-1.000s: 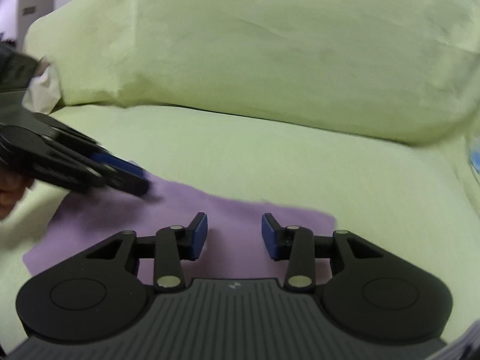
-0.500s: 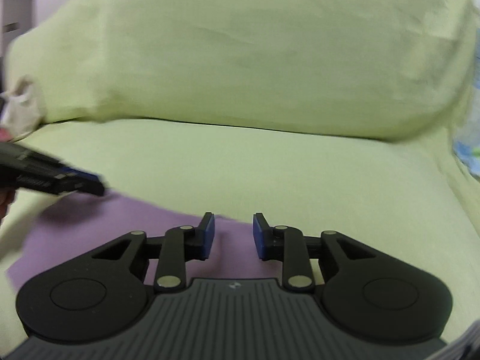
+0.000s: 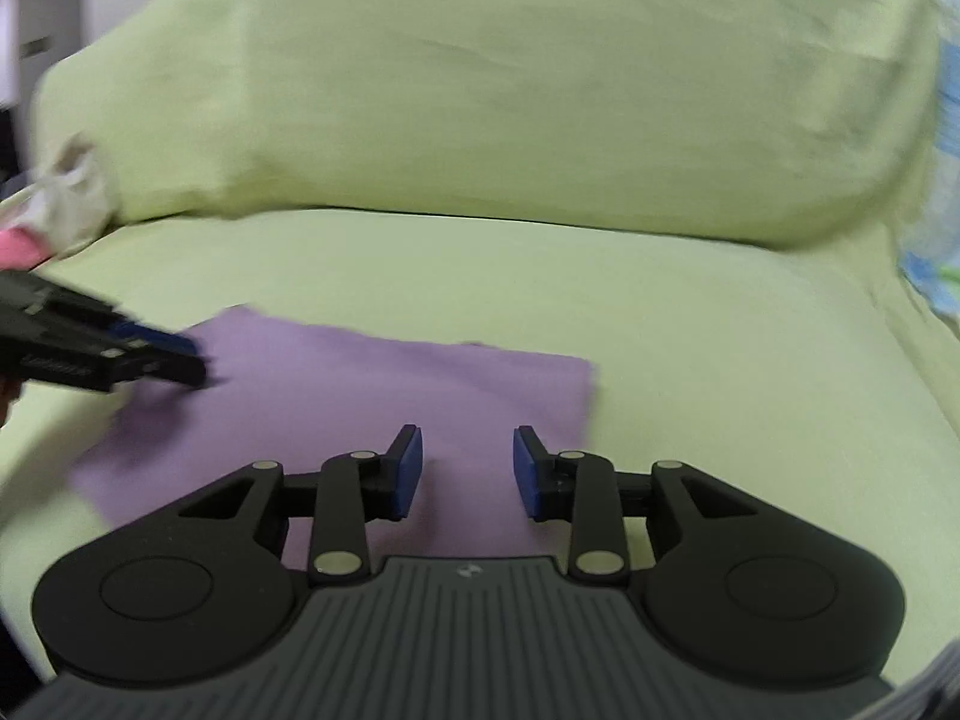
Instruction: Fold clothes
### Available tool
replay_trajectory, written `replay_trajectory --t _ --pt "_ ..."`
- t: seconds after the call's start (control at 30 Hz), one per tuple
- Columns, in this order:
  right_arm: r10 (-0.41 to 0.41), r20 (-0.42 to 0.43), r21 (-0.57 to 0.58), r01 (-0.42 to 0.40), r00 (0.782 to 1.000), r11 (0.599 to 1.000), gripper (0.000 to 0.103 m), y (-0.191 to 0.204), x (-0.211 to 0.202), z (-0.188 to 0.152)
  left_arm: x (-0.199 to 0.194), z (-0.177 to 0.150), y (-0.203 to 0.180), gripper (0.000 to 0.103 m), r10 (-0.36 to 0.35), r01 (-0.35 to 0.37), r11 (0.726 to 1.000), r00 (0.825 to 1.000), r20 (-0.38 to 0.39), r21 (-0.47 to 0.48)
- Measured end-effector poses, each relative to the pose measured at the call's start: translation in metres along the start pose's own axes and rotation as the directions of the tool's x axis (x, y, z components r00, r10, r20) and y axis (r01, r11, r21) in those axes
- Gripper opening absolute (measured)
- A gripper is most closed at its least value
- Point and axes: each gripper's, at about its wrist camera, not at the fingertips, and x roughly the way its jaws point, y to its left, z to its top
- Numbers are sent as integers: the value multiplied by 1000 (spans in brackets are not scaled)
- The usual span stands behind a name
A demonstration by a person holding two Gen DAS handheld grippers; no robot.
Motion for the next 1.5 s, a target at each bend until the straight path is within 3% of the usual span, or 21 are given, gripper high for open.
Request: replay_trajectory --t 0.1,0.27,0.8,0.9,1.07,1.23,1.33,1.5 --pt "-4 -50 -41 2 999 999 30 12 11 -5 0 -1 -8 27 41 -41 999 999 -1 -3" --pt "-5 -68 1 5 998 1000 32 6 5 -7 0 3 -11 27 64 -64 998 998 -20 -20" --pt "-17 -73 -8 16 997 1000 35 5 1 -9 -10 -8 -10 28 86 -86 996 995 -42 1" --pt "-27 -75 -7 27 997 1000 35 5 -2 -9 -15 -10 -14 30 53 -53 999 998 -23 -5" --pt "2 -8 14 -2 1000 1000 36 5 -21 -13 -24 -15 -31 32 -24 24 1000 1000 9 17" --pt "35 -43 -44 -37 998 998 36 16 -26 -29 -18 -34 -42 35 -6 7 994 1000 -12 111" --pt "32 -49 -49 -35 998 998 36 13 -31 -33 -24 -38 -28 38 5 -3 998 1000 -17 64" --pt "33 -70 59 -28 997 998 36 -11 -46 -41 -36 -38 -15 37 46 -44 999 997 -59 22"
